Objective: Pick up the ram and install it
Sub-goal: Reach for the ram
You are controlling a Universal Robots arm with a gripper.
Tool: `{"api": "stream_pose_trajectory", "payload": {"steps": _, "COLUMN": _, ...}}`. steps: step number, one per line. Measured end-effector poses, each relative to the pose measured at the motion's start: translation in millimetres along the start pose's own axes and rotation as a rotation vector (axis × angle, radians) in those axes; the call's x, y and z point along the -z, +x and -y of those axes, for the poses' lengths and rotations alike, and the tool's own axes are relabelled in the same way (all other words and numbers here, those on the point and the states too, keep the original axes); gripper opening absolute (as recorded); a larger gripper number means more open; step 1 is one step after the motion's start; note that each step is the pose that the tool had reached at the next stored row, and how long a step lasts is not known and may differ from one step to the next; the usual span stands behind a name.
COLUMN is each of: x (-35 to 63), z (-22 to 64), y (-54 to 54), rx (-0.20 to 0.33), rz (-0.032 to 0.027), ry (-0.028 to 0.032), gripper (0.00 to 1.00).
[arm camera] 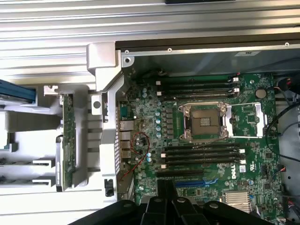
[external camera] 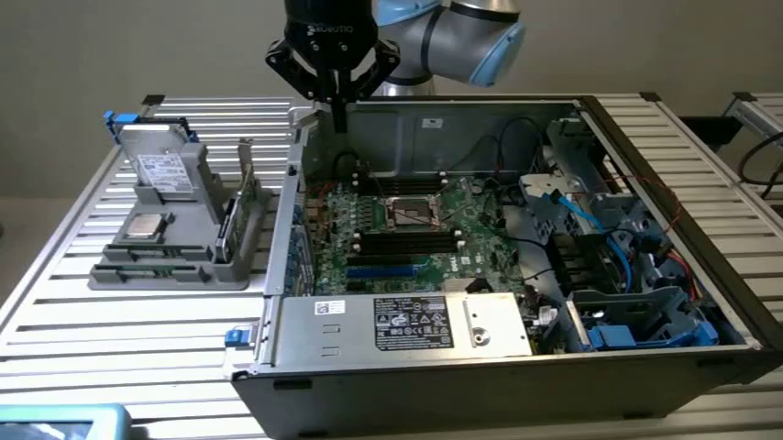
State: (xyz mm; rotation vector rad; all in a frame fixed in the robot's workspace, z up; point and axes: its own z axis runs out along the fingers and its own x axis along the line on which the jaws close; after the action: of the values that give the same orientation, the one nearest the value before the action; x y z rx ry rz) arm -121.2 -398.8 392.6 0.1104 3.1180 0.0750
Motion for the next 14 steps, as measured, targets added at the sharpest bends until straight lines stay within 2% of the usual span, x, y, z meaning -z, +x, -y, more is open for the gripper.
{"api": "stream_pose_trajectory", "payload": {"steps": 7, "x": -0.1, "z": 2.1, "y": -0.1, "rx": 0.0, "rz": -0.0001, "ry": 0.0001, "gripper": 0.11}}
{"api": "stream_pose_trajectory", "payload": {"steps": 14, "x": 0.6, "z": 17.9, "y": 5.3, "rx": 0.0, "rz": -0.0002, "ry": -0.0018, "gripper": 0.11}}
